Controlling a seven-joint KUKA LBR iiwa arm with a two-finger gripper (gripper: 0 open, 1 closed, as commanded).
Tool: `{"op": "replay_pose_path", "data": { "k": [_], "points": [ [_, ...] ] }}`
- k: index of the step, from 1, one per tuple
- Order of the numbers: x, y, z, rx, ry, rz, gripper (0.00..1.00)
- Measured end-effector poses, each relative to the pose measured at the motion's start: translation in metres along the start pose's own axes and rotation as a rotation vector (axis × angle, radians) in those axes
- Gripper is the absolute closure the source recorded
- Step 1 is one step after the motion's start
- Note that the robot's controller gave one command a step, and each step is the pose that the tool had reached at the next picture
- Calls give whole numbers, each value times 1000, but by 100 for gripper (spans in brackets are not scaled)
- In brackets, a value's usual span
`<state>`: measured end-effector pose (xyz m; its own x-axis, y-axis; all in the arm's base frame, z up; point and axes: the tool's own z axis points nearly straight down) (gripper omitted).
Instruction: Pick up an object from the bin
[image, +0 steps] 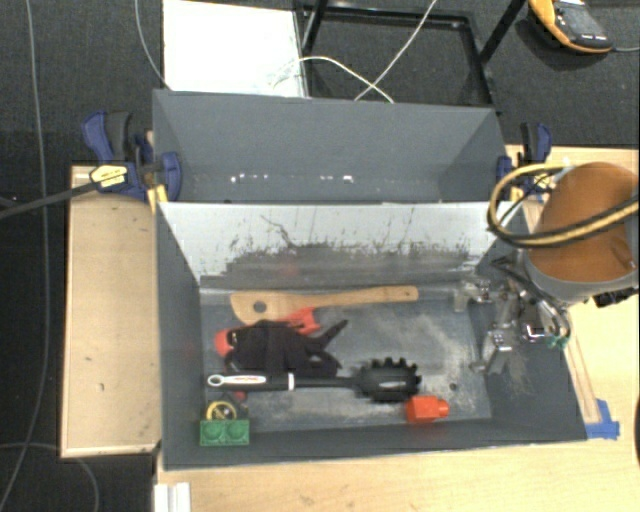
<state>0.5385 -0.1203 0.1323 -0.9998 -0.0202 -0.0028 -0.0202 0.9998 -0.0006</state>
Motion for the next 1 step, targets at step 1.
{"op": "replay_pose_path", "data": {
  "k": [1],
  "points": [
    [0,0,0,0,0,-1,0]
  ]
}}
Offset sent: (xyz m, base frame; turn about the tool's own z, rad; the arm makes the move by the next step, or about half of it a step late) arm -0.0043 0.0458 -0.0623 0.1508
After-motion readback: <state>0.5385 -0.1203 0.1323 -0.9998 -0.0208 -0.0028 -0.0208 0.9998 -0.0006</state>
